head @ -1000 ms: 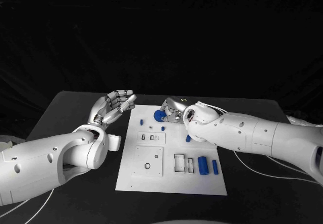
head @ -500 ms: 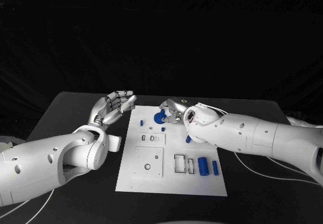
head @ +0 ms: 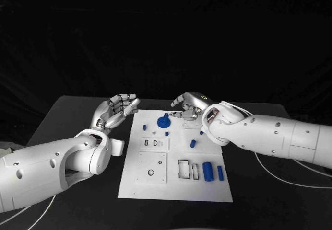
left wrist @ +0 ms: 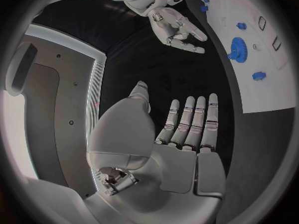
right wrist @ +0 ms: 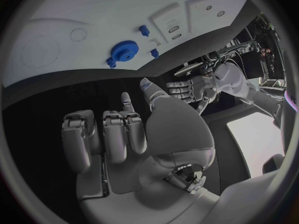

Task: Assemble the parts on the task board

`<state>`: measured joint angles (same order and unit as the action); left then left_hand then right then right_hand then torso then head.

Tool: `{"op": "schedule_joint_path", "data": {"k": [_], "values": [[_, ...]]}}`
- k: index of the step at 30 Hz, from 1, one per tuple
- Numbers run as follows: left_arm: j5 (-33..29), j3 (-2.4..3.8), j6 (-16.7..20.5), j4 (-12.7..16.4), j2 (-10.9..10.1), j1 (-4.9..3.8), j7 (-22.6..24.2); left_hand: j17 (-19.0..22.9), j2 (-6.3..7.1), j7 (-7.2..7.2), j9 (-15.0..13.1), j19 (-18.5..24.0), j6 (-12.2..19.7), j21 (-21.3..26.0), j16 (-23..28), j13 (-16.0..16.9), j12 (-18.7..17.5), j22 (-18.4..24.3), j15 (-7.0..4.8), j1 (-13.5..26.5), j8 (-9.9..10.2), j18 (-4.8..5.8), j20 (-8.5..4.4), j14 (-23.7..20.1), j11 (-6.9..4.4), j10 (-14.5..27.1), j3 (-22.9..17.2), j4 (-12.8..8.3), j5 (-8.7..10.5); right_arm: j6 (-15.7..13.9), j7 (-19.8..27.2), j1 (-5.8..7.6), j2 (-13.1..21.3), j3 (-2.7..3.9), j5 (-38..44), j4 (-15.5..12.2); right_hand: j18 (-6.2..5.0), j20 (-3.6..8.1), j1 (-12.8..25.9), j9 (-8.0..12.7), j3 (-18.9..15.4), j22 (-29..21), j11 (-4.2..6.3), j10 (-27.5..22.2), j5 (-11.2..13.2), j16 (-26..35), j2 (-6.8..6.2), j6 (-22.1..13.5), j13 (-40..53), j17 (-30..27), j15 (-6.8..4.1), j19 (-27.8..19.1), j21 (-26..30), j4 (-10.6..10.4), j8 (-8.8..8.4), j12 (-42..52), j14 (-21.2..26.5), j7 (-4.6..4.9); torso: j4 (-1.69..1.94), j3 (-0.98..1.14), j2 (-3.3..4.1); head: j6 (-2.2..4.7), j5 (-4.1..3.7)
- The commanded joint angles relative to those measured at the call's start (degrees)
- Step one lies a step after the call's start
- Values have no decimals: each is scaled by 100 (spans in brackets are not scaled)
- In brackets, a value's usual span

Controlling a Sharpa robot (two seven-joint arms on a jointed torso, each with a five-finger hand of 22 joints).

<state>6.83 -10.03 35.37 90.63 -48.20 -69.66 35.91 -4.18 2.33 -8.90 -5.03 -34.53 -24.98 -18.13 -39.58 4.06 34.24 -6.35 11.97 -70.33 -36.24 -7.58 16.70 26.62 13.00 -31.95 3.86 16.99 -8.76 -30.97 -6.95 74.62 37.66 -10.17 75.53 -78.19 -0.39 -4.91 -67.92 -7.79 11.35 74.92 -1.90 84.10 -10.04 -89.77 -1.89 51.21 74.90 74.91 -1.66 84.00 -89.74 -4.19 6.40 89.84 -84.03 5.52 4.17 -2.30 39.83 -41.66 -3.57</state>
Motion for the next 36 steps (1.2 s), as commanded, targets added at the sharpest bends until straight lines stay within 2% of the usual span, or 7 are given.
{"op": "schedule_joint_path", "data": {"k": [1, 3, 7, 13, 23, 29, 36], "values": [[32, 4, -49, -51, 52, -8, 56, 9, -52, -660, 2, 31, -39, 7, 22, -6, -31, 5, 8, -11, 15, -93, -11, 0, 0, -18, -20, -18, -21, -126, 430, 91, 358, -3, -769, -318, 39, 30, 1, 13, -2, 1508, 8, 590, 230, -23, 47, 3, 1510, 1509, -22, 600, -26, -36, -64, 16, -597, -32, -25, 3, -20, -3, -55], [32, 4, -55, -91, 84, -7, 60, 9, -52, -660, 2, 31, -39, 7, 23, -6, -32, 5, 8, -12, 16, -93, -11, -1, 0, -17, -19, -18, -21, -76, 525, 145, 624, -4, -1000, -494, 39, 46, -110, 24, 13, 1508, 47, 590, 431, -23, 93, -11, 1510, 1509, -47, 600, -26, -16, -106, 16, -597, -74, -36, 9, -29, 2, -98], [32, 2, -76, -162, 149, -5, 69, 9, -53, -660, 2, 32, -39, 7, 23, -6, -32, 5, 8, -13, 17, -93, -11, -1, 0, -17, -19, -18, -21, 12, 702, 204, 1119, -19, -1455, -750, 39, 71, -192, 37, -10, 1508, 90, 590, 541, -23, 104, -29, 1510, 1509, -77, 600, -26, -16, -148, 16, -597, -106, -66, 22, -42, 11, -185], [32, 0, -116, -238, 197, 7, 77, 10, -61, -661, 3, 34, -36, 8, 25, -7, -34, 6, 9, -16, 20, -92, -11, -3, 1, -14, -20, -18, -23, 123, 883, 141, 1560, -54, -1751, -834, 39, 103, -280, 52, -54, 1508, 135, 590, 640, -23, 95, -50, 1510, 1509, -111, 600, -26, -21, -191, 16, -597, -135, -135, 61, -47, 38, -363], [36, -6, -154, -318, 236, 37, 92, 11, -79, -662, 5, 41, -28, 10, 30, -8, -40, 9, 11, -28, 29, -89, -11, -11, 3, -4, -21, -20, -25, 172, 911, -146, 1734, -72, -1809, -483, 39, 158, -481, 74, -107, 1508, 209, 590, 669, -23, 76, -53, 1510, 1509, -168, 600, -26, 8, -233, 16, -597, -225, -178, 101, -68, -1, -339], [42, -7, -157, -312, 214, 42, 91, 11, -80, -663, 5, 42, -27, 10, 31, -8, -41, 9, 11, -29, 30, -89, -11, -12, 3, -4, -21, -20, -26, 283, 803, -310, 1605, -74, -1667, -184, 39, 190, -652, 96, -118, 1508, 237, 590, 639, -23, 82, -81, 1510, 1509, -200, 600, -26, 55, -259, 16, -597, -239, -170, 83, -66, -28, -351], [54, -7, -154, -289, 184, 43, 89, 12, -89, -663, 6, 46, -24, 11, 33, -9, -43, 11, 12, -34, 33, -88, -10, -16, 5, 0, -21, -20, -27, 398, 697, -413, 1418, -74, -1400, 101, 39, 213, -802, 120, -117, 1508, 263, 590, 604, -23, 90, -121, 1510, 1509, -221, 600, -26, 108, -270, 16, -597, -276, -159, 80, -63, -50, -357]]}}
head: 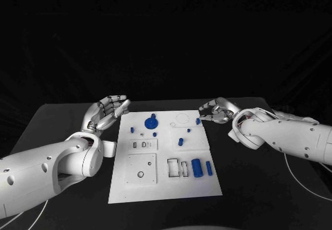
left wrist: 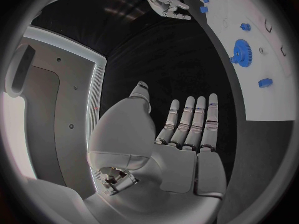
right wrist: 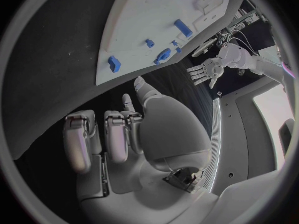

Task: Assemble the parts on the task board

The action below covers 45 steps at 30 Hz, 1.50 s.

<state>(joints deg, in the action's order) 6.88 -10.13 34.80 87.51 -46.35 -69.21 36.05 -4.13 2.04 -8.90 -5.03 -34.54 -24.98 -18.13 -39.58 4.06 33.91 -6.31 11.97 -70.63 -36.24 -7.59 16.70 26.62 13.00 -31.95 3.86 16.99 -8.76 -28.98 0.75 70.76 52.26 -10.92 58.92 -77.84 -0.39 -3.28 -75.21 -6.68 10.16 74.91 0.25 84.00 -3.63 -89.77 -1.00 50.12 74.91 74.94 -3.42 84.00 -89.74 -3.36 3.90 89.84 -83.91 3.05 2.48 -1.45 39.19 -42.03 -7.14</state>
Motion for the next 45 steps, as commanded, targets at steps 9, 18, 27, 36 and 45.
{"op": "schedule_joint_path", "data": {"k": [9, 18, 27, 36, 45], "values": [[51, 4, -92, 53, -40, -2, 71, 7, -59, -663, 6, 46, -24, 11, 33, -9, -10, 7, 12, -5, 33, -88, -10, -16, 5, 0, -21, -20, -27, 336, -182, -110, -223, 1, 395, 302, 39, 57, -116, 16, 1, 1509, 58, 600, -33, -23, 6, -17, 1509, 1506, -51, 600, -26, 40, -18, 16, -609, -47, 10, -7, -5, -41, 1], [53, 4, -76, 81, -97, -3, 65, 7, -59, -663, 6, 46, -24, 11, 33, -9, -10, 7, 12, -5, 33, -88, -10, -16, 5, 0, -21, -20, -27, 395, -248, -148, -371, 2, 484, 458, 39, 63, -148, 19, 3, 1509, 68, 600, -22, -23, 21, -8, 1509, 1506, -58, 600, -26, 45, -10, 16, -609, -72, 8, -1, -6, -31, 19], [59, 4, -72, 93, -118, -4, 67, 7, -75, -665, 6, 52, -21, 12, 36, -9, -13, 9, 14, -12, 38, -86, -10, -20, 6, 5, -20, -20, -31, 516, -408, -155, -425, 2, 570, 490, 39, 78, -219, 12, 12, 1509, 88, 600, -58, -23, 56, 85, 1509, 1506, -73, 600, -26, 59, 25, 16, -609, -89, 10, 0, -5, -42, 47], [69, 5, -64, 106, -128, -4, 59, 7, -75, -665, 6, 52, -21, 12, 36, -9, -13, 9, 14, -12, 38, -86, -10, -20, 6, 5, -20, -20, -31, 605, -689, -156, -469, 2, 648, 510, 39, 97, -375, 32, 77, 1509, 101, 600, -194, -23, 133, 111, 1509, 1506, -91, 600, -26, 121, 4, 16, -609, -78, 21, 7, -2, -45, 87], [74, 4, -56, 139, -163, -4, 55, 7, -75, -665, 6, 52, -21, 12, 36, -9, -13, 9, 14, -12, 38, -86, -10, -20, 6, 5, -20, -20, -31, 558, -837, -156, -486, 3, 973, 496, 39, 102, -424, 35, 103, 1509, 99, 600, -226, -23, 162, 143, 1509, 1506, -94, 600, -26, 144, 11, 16, -609, -63, 9, 3, 4, -48, 66]]}}
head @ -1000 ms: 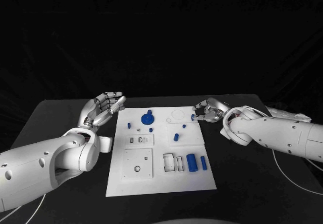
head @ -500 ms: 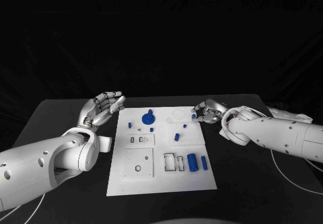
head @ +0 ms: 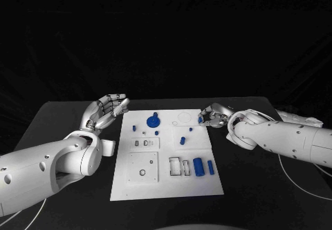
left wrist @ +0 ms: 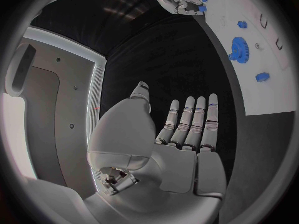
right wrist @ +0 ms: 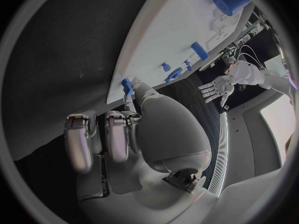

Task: Assemble the parts on the task board

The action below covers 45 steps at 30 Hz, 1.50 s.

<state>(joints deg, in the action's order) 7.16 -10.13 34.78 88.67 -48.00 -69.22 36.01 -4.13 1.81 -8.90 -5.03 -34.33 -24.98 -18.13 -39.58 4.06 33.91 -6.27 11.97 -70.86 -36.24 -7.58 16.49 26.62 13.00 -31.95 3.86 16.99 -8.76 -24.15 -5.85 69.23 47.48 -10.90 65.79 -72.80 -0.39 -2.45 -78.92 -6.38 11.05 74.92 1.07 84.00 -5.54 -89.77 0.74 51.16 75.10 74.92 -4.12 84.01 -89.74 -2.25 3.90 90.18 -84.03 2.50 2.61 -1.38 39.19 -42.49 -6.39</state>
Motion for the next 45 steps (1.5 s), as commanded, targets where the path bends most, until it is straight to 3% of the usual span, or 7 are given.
{"op": "schedule_joint_path", "data": {"k": [1, 15, 20, 29, 41, 45], "values": [[46, 4, -54, 24, 3, -4, 60, 8, -52, -665, 6, 31, -21, 12, 36, -9, -13, 5, 14, 10, 39, -87, 11, -20, 6, 5, -20, -20, -31, 77, -185, -3, -11, 1, 295, -7, 39, 19, -52, 5, 14, 1508, 17, 600, -35, -23, -12, 38, 1490, 1508, -25, 599, -26, 32, 11, -18, -597, -8, -5, -4, 4, 0, -9], [50, 3, -57, 23, 33, -4, 51, 8, -57, -666, 6, 33, -21, 12, 37, -9, -14, 6, 15, 5, 41, -86, 11, -22, 6, 6, -18, -21, -34, 110, -248, -3, -52, 1, 320, 27, 39, 23, 7, 2, -24, 1508, 5, 600, 69, -23, 1, 145, 1490, 1508, -24, 599, -26, -26, 39, -18, -597, 11, 7, 0, 3, -3, -1], [50, 3, -52, 25, 31, -4, 52, 8, -59, -666, 6, 34, -21, 12, 37, -9, -14, 7, 15, 3, 41, -86, 11, -22, 7, 7, -16, -21, -35, 100, -232, -3, -67, 1, 309, 39, 39, 17, 93, -13, -82, 1508, -18, 600, 240, -23, 83, 373, 1490, 1508, -13, 599, -26, -158, 94, -18, -597, 37, 4, -1, 4, -3, 5], [51, 4, -48, 22, 36, -4, 52, 8, -61, -666, 6, 35, -22, 12, 38, -9, -14, 7, 15, 1, 42, -85, 11, -22, 7, 7, -16, -21, -36, 42, -168, -3, -81, 1, 287, 65, 39, -8, 26, -42, -89, 1508, -66, 600, 254, -23, 233, 707, 1490, 1508, 22, 599, -26, -230, 185, -18, -597, 49, 0, 1, 2, 0, 26], [51, 4, -44, 15, 32, -4, 53, 8, -61, -666, 6, 35, -22, 12, 38, -9, -14, 7, 15, 1, 42, -85, 11, -22, 7, 7, -16, -21, -36, -192, -53, -3, -67, 1, 227, 40, 39, -26, -109, -59, -75, 1508, -70, 600, 236, -23, 322, 931, 1490, 1508, 36, 599, -26, -197, 231, -18, -597, 35, -5, 1, -1, 24, 52], [51, 4, -48, 12, 26, -4, 53, 8, -61, -666, 6, 35, -22, 12, 38, -9, -14, 7, 15, 1, 42, -85, 11, -22, 7, 7, -16, -21, -36, -498, 95, -3, -18, 2, -81, -80, 39, -31, -187, -57, -65, 1508, -76, 600, 211, -23, 336, 976, 1490, 1508, 41, 599, -26, -155, 227, -18, -597, 42, -4, 2, 4, 64, 76]]}}
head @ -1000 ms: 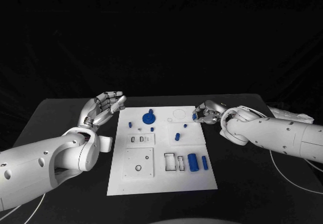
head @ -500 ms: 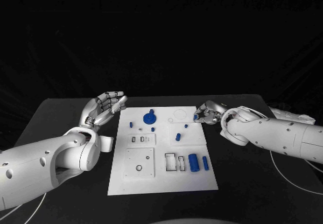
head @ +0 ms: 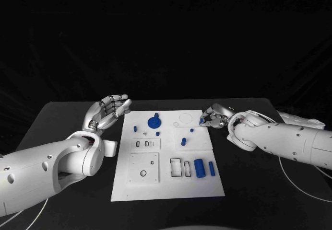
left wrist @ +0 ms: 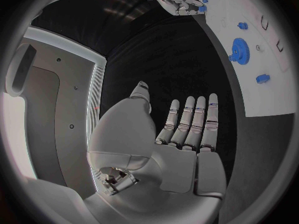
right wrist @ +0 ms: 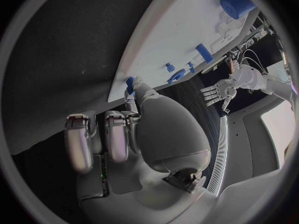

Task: Assemble the parts on the task board

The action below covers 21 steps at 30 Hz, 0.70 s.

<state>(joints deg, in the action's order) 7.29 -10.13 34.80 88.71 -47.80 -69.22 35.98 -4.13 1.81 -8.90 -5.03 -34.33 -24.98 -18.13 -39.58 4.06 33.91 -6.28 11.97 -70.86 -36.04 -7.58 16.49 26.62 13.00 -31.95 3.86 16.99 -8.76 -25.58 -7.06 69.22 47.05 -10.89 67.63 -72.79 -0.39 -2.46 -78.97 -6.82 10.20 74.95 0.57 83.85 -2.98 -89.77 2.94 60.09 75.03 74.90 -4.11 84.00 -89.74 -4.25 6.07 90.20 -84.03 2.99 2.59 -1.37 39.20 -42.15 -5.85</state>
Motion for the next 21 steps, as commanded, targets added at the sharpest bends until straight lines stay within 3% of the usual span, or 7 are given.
{"op": "schedule_joint_path", "data": {"k": [1, 7, 14, 21], "values": [[38, 4, -50, 6, 6, -4, 56, 8, -61, -666, 6, 36, -22, 12, 38, -8, -14, 9, 15, 1, 22, -85, 11, -22, 7, 7, -16, -21, -36, -412, 257, 0, 37, 1, -350, -115, 39, -31, -187, -13, 20, 1505, -28, 615, -47, -23, 117, 86, 1497, 1510, 41, 600, -26, 48, 10, -20, -597, -5, -3, 1, 3, 34, 31], [38, 3, -55, -20, 18, -4, 57, 8, -63, -666, 6, 36, -22, 12, 38, -8, -14, 9, 15, 0, 23, -85, 11, -22, 7, 7, -16, -21, -37, -690, 520, 118, 137, 14, -863, -507, 39, -40, -261, -14, 20, 1505, -55, 615, -96, -23, 124, 143, 1497, 1510, 54, 600, -26, 91, 9, -20, -597, 28, -3, -2, 5, 57, 77], [38, 3, -63, -51, 50, -3, 57, 8, -72, -666, 6, 39, -24, 12, 38, -8, -15, 10, 16, -6, 24, -84, 11, -23, 7, 7, -14, -22, -39, -461, 398, 368, 213, 21, -834, -1119, 39, -59, -309, -8, 4, 1505, -96, 615, -164, -23, 113, 178, 1497, 1510, 81, 600, -26, 126, -7, -20, -597, 77, -1, -7, 0, 32, 124], [38, 3, -76, -88, 90, -3, 56, 8, -74, -666, 6, 40, -23, 12, 39, -8, -15, 10, 16, -8, 25, -84, 11, -23, 7, 8, -13, -22, -39, -114, 111, 440, 102, 22, -716, -1556, 39, -80, -348, 8, -4, 1505, -139, 615, -224, -23, 111, 165, 1497, 1510, 108, 600, -26, 158, -47, -20, -597, 129, 13, -7, -6, -3, 218]]}}
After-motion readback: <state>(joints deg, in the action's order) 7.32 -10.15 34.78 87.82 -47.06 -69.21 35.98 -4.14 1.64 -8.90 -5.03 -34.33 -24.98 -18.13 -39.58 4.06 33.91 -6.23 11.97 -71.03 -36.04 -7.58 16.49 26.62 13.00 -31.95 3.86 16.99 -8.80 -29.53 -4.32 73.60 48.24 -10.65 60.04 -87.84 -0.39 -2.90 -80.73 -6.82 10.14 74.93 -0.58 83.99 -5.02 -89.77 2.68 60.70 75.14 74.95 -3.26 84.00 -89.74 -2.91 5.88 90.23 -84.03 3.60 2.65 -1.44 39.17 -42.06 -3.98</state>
